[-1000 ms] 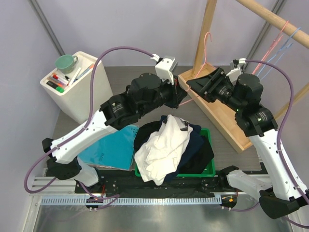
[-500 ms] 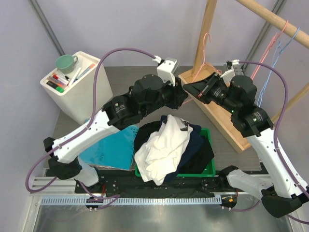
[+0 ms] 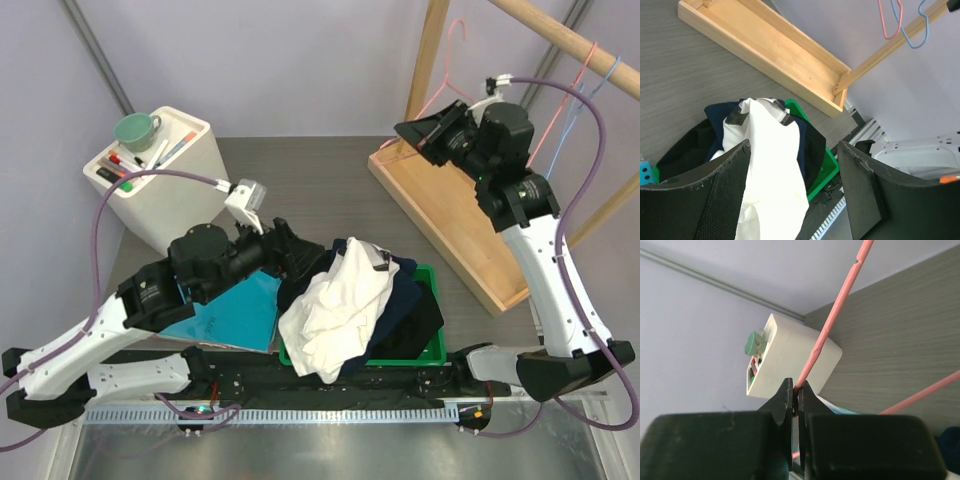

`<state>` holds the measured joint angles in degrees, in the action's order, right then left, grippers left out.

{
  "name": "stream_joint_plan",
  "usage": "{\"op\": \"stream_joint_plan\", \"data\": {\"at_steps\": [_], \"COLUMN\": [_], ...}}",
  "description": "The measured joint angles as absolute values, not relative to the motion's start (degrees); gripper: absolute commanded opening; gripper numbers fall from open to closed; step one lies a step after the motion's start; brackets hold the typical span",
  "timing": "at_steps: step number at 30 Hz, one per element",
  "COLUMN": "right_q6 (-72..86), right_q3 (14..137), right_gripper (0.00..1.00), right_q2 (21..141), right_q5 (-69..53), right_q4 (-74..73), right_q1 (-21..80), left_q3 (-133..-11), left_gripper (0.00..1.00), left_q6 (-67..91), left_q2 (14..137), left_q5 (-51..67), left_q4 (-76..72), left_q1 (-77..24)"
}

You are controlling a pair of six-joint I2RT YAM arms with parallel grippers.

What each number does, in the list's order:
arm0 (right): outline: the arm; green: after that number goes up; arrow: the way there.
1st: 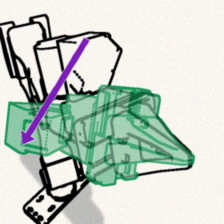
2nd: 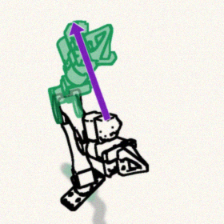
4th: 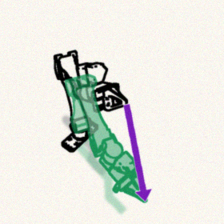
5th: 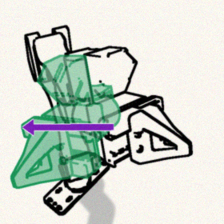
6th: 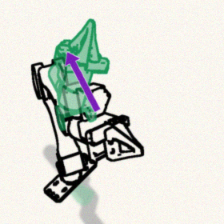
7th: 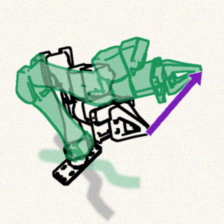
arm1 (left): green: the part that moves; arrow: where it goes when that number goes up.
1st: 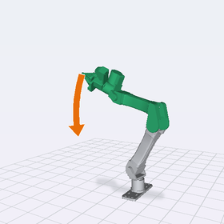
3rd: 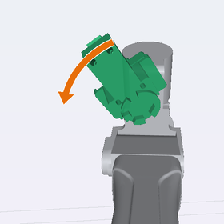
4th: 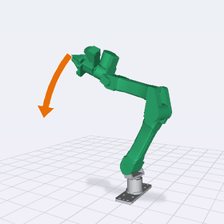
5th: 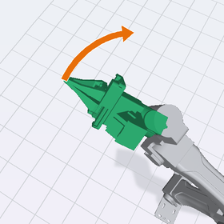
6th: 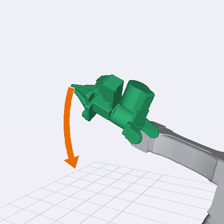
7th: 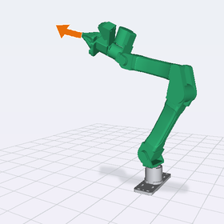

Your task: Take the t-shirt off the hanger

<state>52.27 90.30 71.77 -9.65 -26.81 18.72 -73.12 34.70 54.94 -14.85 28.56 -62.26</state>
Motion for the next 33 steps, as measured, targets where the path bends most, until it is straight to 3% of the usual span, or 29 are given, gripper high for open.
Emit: {"op": "stream_joint_plan", "data": {"at_steps": [6,17,33], "right_q6": [50.83,45.54,51.55], "right_q3": [96.66,102.10,91.96], "right_gripper": [0.01,0.01,0.01], "right_q2": [76.18,77.38,71.88], "right_q5": [-12.27,-16.51,-9.63], "right_q4": [-25.76,-24.56,-24.62], "right_q1": [8.60,4.27,2.50], "left_q3": [-63.83,-61.43,-60.53], "left_gripper": [0.71,0.72,0.73], "left_q6": [38.94,41.34,41.63], "left_q2": [47.97,48.45,48.80], "left_q5": [-13.87,-12.16,-10.72], "left_q4": [28.58,29.02,28.95], "left_q1": [-62.22,-62.22,-62.22]}}
